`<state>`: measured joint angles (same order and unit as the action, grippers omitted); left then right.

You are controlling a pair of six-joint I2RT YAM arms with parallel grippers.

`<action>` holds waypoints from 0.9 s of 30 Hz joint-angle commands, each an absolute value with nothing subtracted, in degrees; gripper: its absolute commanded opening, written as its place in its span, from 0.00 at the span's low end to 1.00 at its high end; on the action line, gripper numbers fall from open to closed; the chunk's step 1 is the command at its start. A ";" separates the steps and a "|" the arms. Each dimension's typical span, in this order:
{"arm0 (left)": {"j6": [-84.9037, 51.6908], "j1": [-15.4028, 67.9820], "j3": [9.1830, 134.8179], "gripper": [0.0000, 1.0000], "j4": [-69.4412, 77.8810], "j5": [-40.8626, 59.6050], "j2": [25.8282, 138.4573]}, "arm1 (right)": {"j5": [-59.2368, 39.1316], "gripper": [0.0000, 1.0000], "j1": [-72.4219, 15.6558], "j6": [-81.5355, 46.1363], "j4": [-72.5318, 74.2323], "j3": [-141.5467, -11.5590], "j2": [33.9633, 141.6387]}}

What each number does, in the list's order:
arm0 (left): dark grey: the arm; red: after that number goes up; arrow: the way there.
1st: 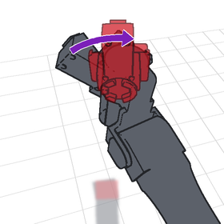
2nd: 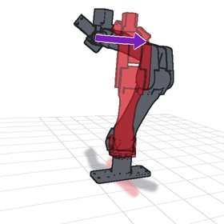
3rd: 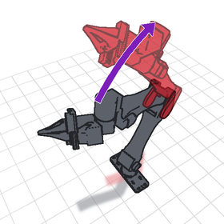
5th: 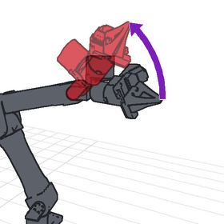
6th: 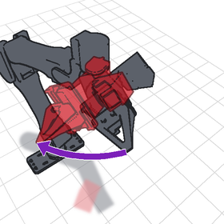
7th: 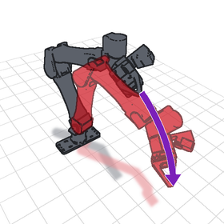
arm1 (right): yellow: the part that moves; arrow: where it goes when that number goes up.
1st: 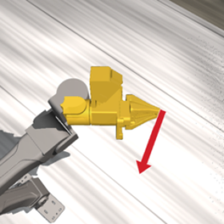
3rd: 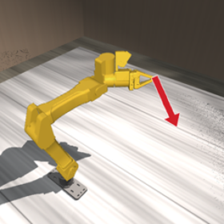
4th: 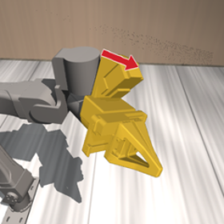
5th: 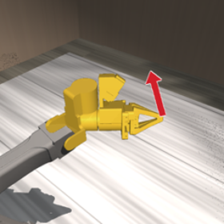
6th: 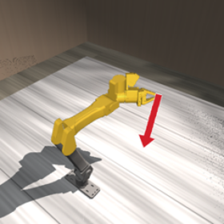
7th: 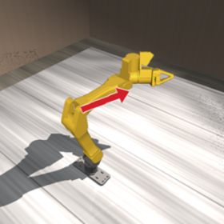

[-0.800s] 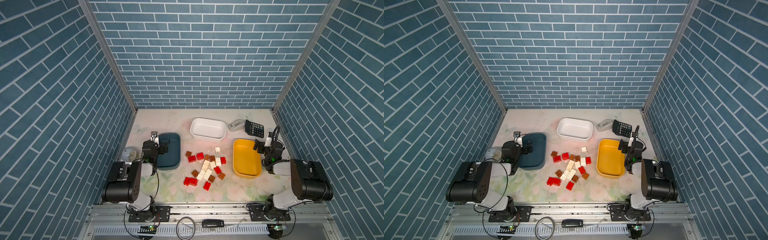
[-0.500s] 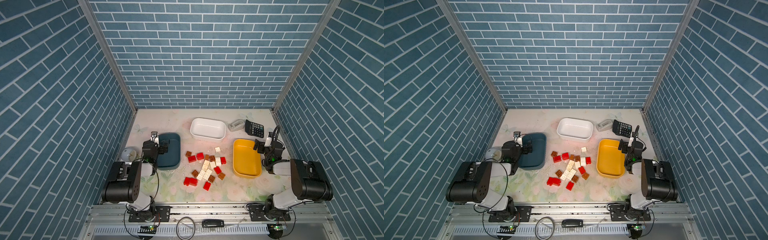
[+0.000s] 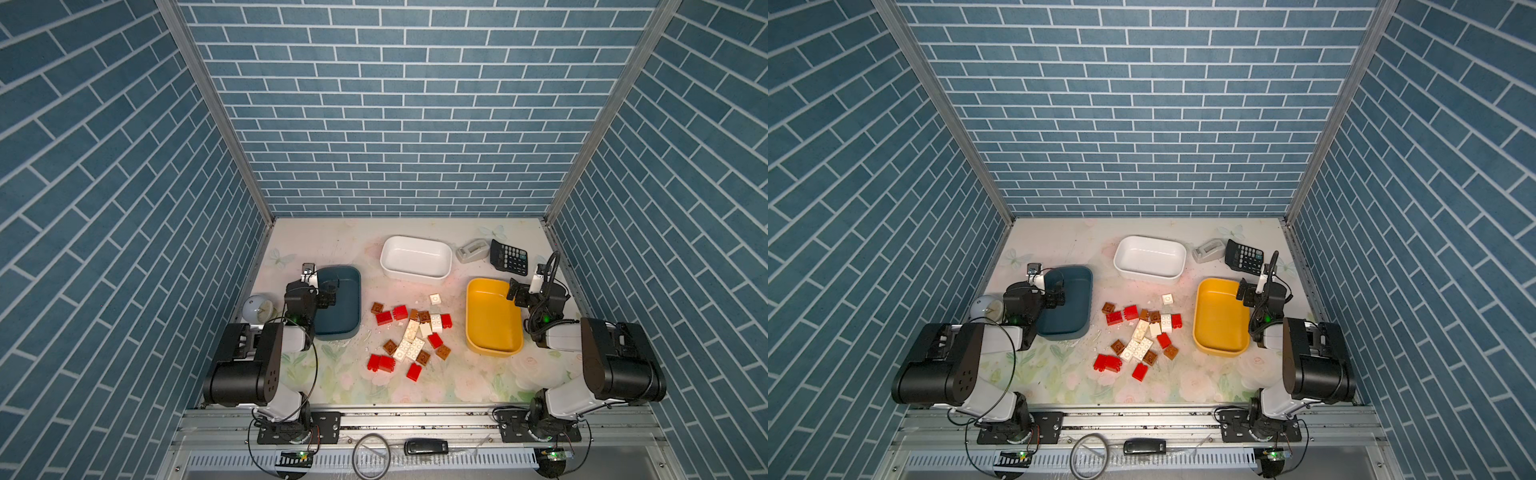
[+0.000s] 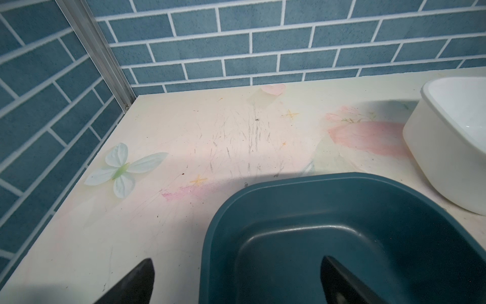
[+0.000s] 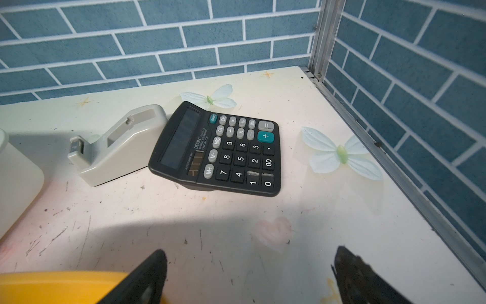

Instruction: Sort the legos into containers by color

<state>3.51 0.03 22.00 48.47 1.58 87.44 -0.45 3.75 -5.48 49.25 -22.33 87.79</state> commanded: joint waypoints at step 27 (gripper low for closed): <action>-11.72 25.79 67.64 1.00 -36.01 -4.88 79.28 | -31.74 0.98 1.70 -4.83 -15.90 -42.28 56.88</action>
<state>-7.73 22.68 65.12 -23.88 -5.80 77.43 -24.51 2.68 -4.67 -1.67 -39.59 57.91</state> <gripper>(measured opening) 0.996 0.976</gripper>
